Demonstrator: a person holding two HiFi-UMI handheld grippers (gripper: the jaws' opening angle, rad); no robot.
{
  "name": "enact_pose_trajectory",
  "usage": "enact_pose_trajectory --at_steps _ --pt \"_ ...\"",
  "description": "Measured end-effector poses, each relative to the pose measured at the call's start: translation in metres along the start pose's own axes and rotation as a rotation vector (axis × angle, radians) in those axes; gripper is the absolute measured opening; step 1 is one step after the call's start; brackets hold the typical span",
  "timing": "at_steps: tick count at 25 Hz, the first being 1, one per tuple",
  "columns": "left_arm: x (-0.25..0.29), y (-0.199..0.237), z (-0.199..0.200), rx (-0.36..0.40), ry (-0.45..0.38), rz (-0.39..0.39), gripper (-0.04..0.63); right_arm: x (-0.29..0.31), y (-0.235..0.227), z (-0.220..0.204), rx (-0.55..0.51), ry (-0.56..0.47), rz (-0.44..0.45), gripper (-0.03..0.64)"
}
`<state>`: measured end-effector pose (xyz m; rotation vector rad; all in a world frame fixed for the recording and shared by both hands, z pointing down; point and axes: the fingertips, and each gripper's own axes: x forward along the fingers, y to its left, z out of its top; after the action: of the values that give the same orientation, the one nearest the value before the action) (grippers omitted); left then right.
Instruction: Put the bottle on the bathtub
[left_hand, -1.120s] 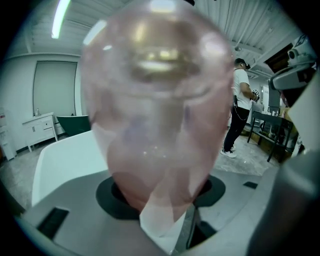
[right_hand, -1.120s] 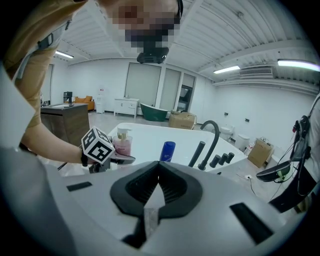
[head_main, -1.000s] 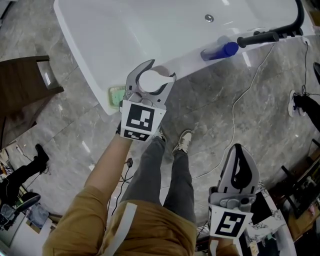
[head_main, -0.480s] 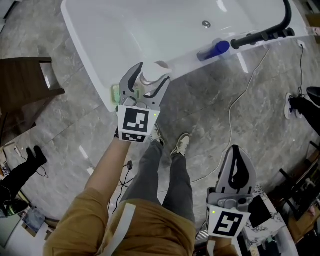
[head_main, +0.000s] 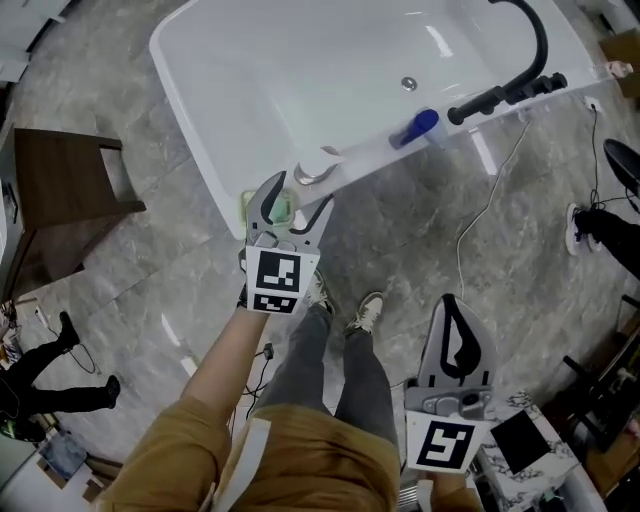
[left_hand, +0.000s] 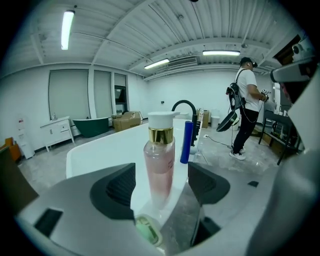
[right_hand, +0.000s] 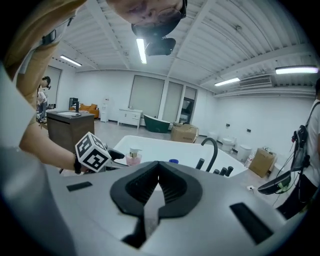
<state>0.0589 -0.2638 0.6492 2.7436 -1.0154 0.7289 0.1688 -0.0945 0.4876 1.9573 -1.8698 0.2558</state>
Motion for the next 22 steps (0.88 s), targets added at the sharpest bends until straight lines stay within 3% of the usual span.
enact_pose_trajectory --at_steps 4,7,12,15,22 --pt "-0.026 -0.003 0.005 -0.019 0.029 0.048 0.310 -0.018 -0.003 0.018 -0.021 -0.025 0.013 0.005" --pt "-0.047 -0.003 0.017 0.017 0.023 0.098 0.151 -0.029 -0.009 0.034 -0.043 -0.052 0.018 0.005" --pt "-0.076 -0.001 0.040 0.026 0.013 0.140 0.040 -0.046 -0.014 0.058 -0.061 -0.096 0.026 0.005" --pt "-0.093 -0.007 0.054 0.038 0.001 0.150 0.008 -0.058 -0.014 0.068 -0.068 -0.117 0.038 0.006" --pt "-0.137 -0.021 0.100 0.057 -0.048 0.152 0.007 -0.087 -0.025 0.098 -0.092 -0.182 0.049 0.005"
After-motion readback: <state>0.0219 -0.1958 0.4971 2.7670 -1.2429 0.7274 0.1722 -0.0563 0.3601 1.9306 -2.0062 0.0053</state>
